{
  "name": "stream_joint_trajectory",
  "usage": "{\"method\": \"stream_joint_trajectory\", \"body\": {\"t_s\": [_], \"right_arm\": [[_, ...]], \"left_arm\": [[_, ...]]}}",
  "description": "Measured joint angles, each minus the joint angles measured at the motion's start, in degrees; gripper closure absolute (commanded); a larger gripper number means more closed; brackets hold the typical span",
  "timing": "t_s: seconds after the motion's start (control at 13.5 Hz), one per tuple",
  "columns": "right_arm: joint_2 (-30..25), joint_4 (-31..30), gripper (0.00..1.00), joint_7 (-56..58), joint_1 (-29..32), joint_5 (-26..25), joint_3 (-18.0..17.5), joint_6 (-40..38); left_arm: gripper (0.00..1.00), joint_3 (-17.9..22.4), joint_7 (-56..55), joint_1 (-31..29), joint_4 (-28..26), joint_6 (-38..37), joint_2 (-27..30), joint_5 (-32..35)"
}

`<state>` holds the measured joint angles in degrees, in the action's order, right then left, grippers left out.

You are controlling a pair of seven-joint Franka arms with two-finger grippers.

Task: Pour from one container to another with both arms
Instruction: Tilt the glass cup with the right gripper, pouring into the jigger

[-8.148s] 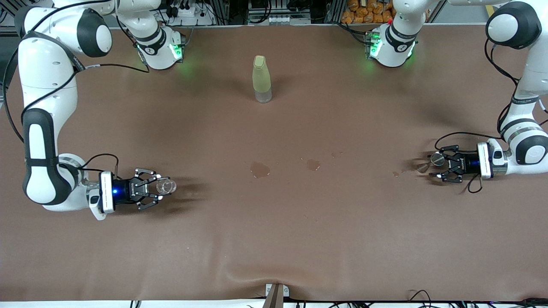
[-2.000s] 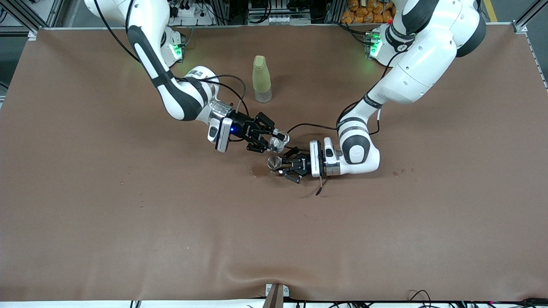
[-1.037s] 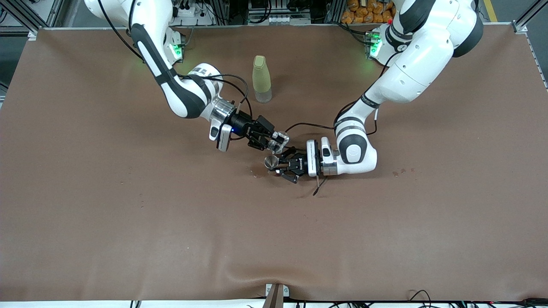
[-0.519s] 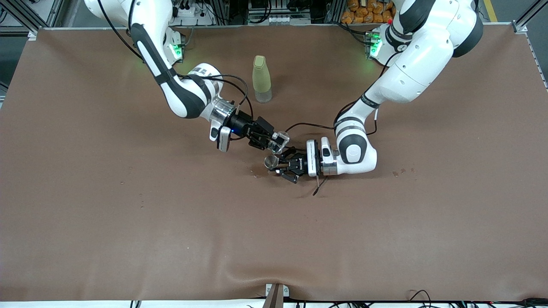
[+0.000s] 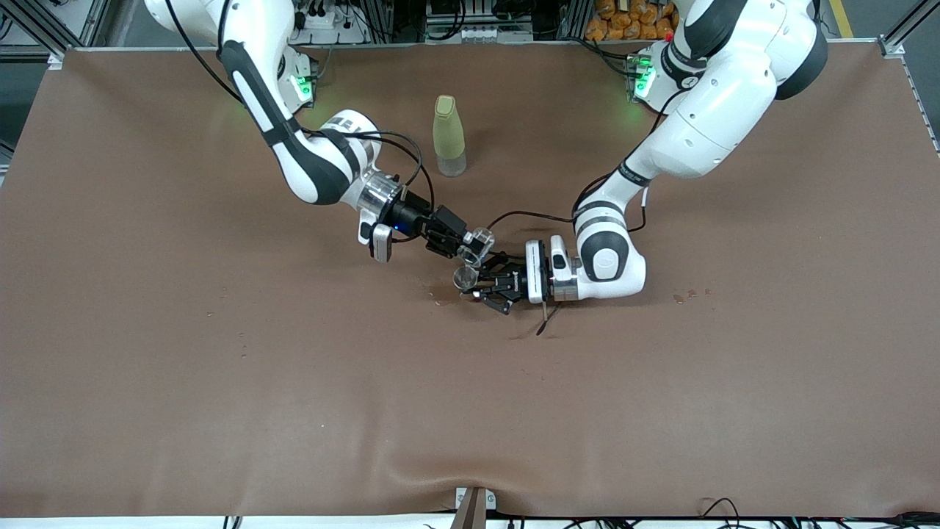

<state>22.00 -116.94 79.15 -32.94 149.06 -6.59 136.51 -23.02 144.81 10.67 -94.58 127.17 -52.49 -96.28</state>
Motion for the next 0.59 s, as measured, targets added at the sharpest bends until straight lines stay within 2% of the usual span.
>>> {"method": "stream_joint_trajectory", "body": {"t_s": [0.59], "right_arm": [[0.0,0.0,0.87,-4.4,0.0,0.1,0.0,0.2]], "left_arm": [[1.00,0.0,0.0,0.0,0.0,0.0,0.0,0.0]]}}
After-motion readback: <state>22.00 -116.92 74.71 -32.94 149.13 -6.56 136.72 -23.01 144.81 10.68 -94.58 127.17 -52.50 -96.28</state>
